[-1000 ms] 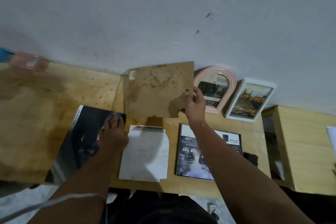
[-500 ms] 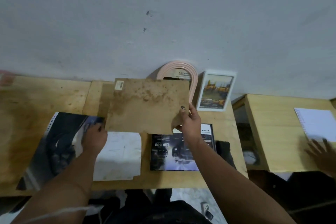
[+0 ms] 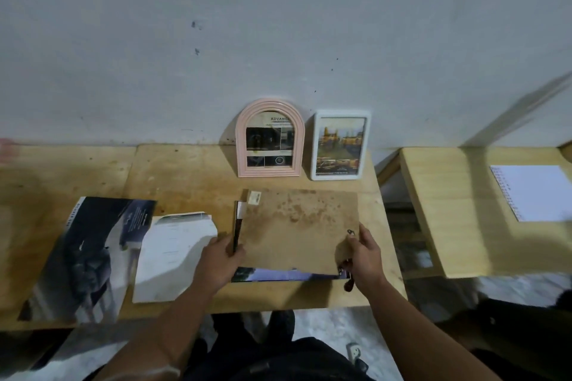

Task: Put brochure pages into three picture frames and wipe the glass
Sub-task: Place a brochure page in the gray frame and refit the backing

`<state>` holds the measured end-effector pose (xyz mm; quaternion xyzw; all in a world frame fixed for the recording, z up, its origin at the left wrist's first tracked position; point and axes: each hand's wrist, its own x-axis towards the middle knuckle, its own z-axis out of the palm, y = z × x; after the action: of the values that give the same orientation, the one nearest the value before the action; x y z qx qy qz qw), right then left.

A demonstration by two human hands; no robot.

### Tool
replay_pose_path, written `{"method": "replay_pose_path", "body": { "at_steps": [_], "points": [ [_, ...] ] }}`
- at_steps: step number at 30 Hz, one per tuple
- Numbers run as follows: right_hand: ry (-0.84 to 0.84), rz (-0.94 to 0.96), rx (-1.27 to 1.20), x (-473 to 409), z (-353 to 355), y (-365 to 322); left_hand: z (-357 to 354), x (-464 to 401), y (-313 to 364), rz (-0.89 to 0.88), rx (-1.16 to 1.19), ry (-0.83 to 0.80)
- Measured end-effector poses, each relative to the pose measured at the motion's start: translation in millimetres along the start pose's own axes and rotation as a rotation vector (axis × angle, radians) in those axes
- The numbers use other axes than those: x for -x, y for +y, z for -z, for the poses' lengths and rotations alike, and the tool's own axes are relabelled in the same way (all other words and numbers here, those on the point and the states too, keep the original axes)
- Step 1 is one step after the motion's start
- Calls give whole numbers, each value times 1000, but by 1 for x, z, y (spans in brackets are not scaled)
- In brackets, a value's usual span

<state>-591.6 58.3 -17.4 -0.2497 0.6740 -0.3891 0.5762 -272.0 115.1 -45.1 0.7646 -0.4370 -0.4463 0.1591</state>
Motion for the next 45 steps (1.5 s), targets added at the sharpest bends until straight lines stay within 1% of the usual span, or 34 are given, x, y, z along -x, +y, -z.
{"method": "replay_pose_path", "body": {
  "at_steps": [2, 6, 9, 11, 13, 15, 19, 23, 27, 32, 36, 38, 39, 41, 43, 45],
  "points": [
    [-13, 8, 31, -2, 10, -1, -4, 2, -2, -3, -50, 17],
    [-32, -2, 59, -10, 21, 3, -11, 5, -2, -6, -107, -51],
    [-64, -6, 78, -19, 19, 5, -13, 6, 6, 7, -128, -41],
    [-83, 15, 144, -24, 13, 7, -15, 2, 8, 25, -161, -32],
    [-99, 47, 272, -29, 7, 8, -16, -1, 10, 56, -190, -26],
    [-130, 77, 461, -34, 1, 13, -15, -2, 10, 76, -212, -41],
    [-190, 59, 804, -38, -2, 19, -18, -3, 10, 99, -286, -92],
    [-193, 95, 1014, -44, -3, 17, -24, -4, 12, 91, -316, -76],
    [-165, 15, 1219, -51, -7, 14, -26, -6, 12, 82, -372, -76],
    [-188, 1, 1414, -53, -10, 9, -30, -4, 10, 39, -526, -59],
    [-166, 89, 1605, -44, -19, -2, -29, -6, 10, -18, -651, -20],
    [-167, 215, 1683, -44, -31, -10, -27, -10, 14, -40, -718, 33],
    [-202, 306, 1717, -46, -38, -13, -26, -13, 16, -56, -746, 56],
    [-352, 466, 1748, -56, -52, -18, -25, -23, 22, -99, -766, 60],
    [-503, 506, 1750, -71, -64, -15, -27, -38, 29, -128, -732, 7],
    [-599, 479, 1800, -82, -72, -3, -31, -53, 36, -155, -720, -55]
  ]
}}
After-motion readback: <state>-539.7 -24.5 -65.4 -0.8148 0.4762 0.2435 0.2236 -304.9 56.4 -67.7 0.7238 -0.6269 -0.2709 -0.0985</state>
